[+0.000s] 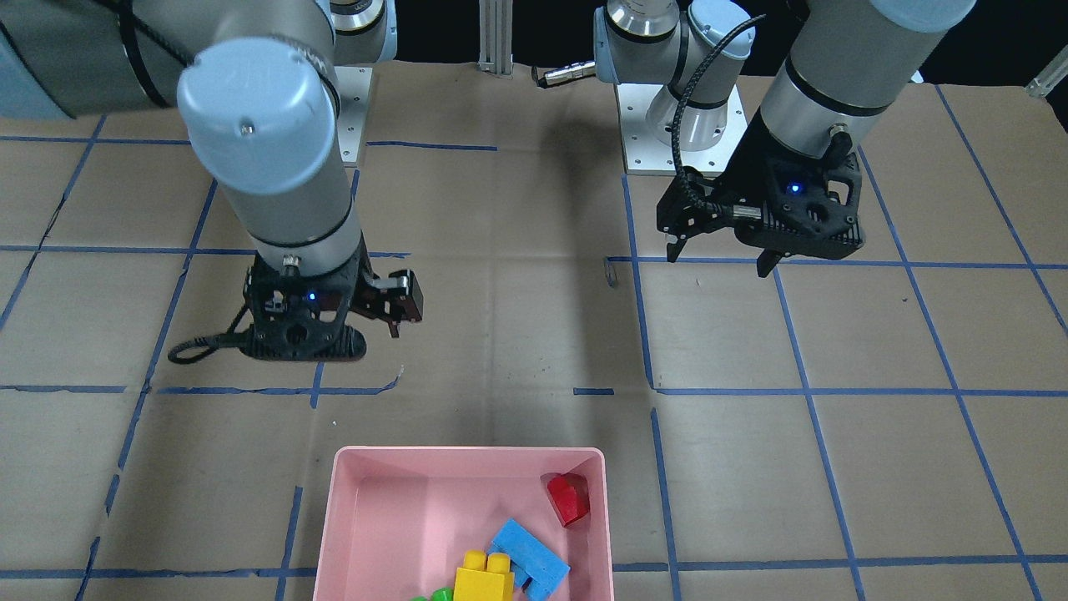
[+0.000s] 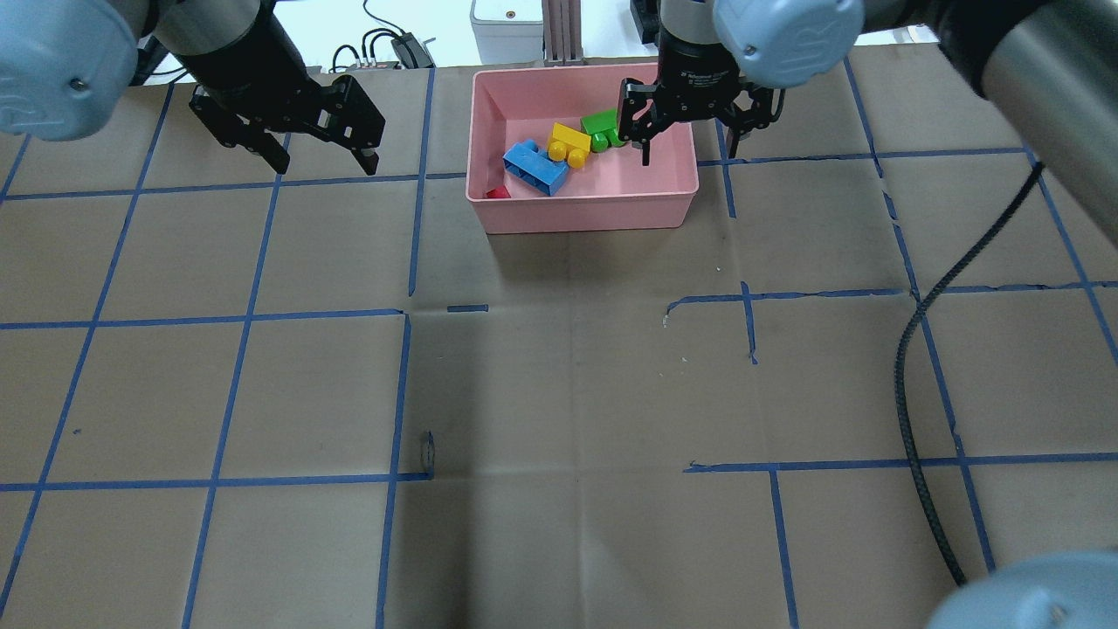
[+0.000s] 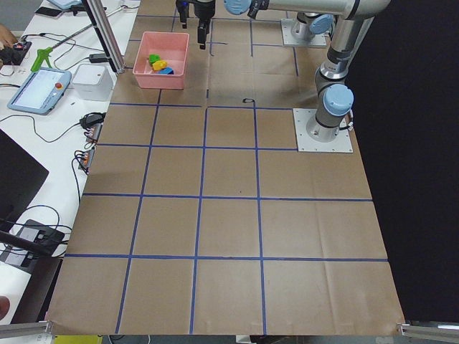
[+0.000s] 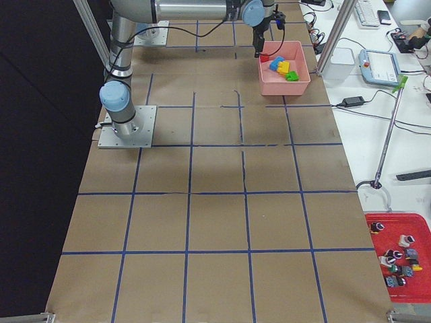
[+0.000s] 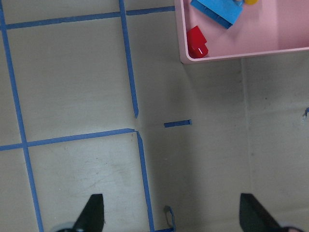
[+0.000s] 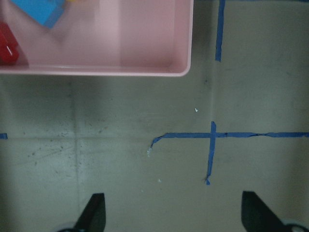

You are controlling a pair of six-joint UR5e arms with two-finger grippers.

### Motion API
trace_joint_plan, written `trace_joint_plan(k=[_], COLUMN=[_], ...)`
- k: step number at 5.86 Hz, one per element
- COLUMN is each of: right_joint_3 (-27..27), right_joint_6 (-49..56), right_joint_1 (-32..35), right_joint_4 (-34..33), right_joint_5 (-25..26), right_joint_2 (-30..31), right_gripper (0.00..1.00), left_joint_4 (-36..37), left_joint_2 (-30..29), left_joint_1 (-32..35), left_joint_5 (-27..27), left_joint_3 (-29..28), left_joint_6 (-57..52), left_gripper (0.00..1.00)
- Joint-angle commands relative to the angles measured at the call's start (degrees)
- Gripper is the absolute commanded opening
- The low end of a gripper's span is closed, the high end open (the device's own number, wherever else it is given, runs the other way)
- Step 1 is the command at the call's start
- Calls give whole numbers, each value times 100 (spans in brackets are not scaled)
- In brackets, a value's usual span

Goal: Put all blocks into box

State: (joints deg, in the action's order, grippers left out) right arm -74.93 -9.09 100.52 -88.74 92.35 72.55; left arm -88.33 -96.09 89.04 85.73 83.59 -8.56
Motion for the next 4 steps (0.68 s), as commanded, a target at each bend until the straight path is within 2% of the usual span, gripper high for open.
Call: trace_joint_plan(k=[1,2,3,4], right_joint_3=[-171,-380,-773,-1265], right_joint_6=[275,641,732,750], right_joint_1=[2,-15,-15,-102], right_joint_4=[777,892,893,484], right_joint_5=[2,-59,-94,-95], right_joint_2=[898,1180,1670,2119], right_gripper=[100,100,100,100], left_joint_4=[-9,-18,8,0], left_joint_2=[63,64,20,20], left_joint_1=[-123,-123,-71,-62], left_joint_5=[31,57,519,532], left_joint_3=[17,-26,-44,-53], left_joint_6=[-181,-76,255,267], left_gripper=[100,100,100,100])
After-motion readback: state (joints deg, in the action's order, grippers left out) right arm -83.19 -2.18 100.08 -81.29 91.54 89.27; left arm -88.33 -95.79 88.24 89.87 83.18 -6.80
